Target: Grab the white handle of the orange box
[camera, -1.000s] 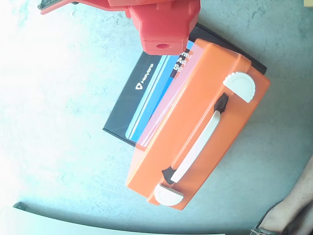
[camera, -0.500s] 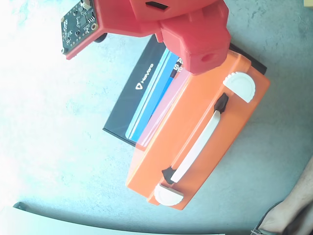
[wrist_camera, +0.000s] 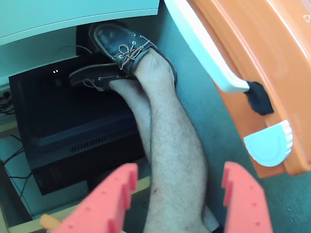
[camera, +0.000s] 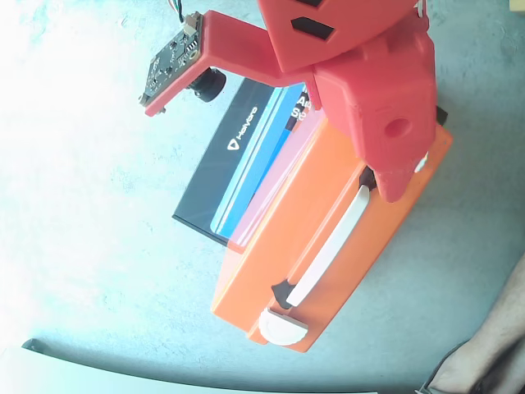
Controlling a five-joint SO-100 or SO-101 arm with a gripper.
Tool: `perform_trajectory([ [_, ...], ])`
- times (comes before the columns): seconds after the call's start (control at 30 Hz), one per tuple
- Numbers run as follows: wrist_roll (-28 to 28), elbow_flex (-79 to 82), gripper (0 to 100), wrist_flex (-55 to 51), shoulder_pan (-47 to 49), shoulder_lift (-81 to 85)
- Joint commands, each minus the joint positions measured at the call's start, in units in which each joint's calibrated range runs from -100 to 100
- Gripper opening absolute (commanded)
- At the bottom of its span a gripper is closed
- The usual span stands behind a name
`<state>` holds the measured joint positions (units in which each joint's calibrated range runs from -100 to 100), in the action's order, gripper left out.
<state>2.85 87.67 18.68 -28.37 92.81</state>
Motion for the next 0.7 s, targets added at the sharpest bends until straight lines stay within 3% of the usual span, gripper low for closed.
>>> perform_trajectory([
  [0.0, 0.26, -5.21, 21, -4.46, -0.73, -6.05],
  [0.33, 0.16, -24.09, 21, -3.95, 7.02, -28.15],
  [0.67, 0.16, -34.90, 21, -3.95, 12.29, -36.84],
])
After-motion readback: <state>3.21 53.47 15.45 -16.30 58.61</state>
